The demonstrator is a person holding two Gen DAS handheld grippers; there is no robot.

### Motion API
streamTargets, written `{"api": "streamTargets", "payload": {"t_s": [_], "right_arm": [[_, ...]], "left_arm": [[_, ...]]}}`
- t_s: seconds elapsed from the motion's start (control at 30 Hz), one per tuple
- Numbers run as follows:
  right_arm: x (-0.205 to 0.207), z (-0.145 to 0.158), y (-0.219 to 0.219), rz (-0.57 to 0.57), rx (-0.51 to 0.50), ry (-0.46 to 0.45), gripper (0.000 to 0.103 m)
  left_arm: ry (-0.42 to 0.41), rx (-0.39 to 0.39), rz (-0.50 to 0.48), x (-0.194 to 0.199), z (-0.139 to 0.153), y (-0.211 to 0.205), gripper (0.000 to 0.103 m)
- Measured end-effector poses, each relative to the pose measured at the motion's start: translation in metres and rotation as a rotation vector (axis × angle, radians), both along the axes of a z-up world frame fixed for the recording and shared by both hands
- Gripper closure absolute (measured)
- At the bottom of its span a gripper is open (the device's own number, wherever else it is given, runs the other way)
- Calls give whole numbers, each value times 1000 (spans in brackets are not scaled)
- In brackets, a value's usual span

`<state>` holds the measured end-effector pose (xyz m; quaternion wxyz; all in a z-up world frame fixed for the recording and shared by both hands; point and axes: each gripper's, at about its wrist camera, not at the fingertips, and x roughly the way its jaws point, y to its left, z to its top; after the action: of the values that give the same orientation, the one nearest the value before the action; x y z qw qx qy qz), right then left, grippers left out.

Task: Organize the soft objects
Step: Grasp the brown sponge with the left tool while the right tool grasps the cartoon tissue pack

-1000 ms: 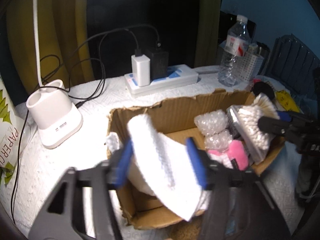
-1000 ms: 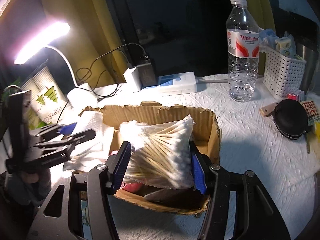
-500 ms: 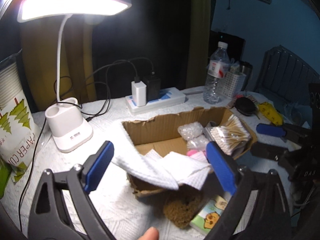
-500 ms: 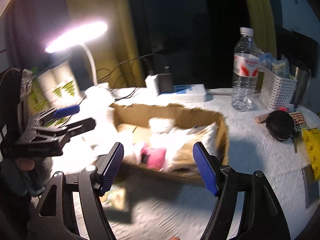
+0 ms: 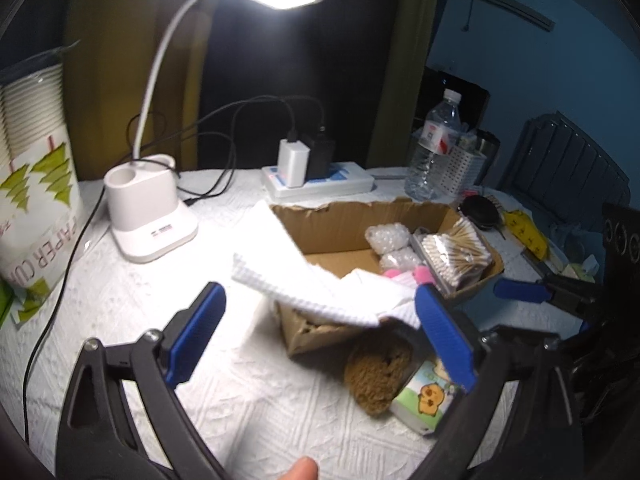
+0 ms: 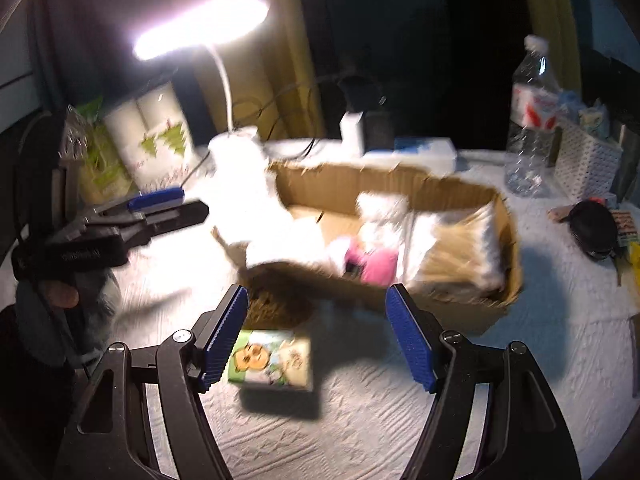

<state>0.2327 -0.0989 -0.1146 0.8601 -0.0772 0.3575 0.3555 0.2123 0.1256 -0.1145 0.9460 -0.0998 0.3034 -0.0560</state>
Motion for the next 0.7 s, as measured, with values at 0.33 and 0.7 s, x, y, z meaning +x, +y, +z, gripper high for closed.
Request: {"api": "streamTargets", "payload": {"t_s": [0.33,0.7], "right_arm": [[-17,-47,35,70,-85,92,28],[-19,-64,20,61,-114,105,34]], "left_arm": [[44,-56,68,-28,-27,13,7],[124,-24,67,-21,-50,-20,7]]}}
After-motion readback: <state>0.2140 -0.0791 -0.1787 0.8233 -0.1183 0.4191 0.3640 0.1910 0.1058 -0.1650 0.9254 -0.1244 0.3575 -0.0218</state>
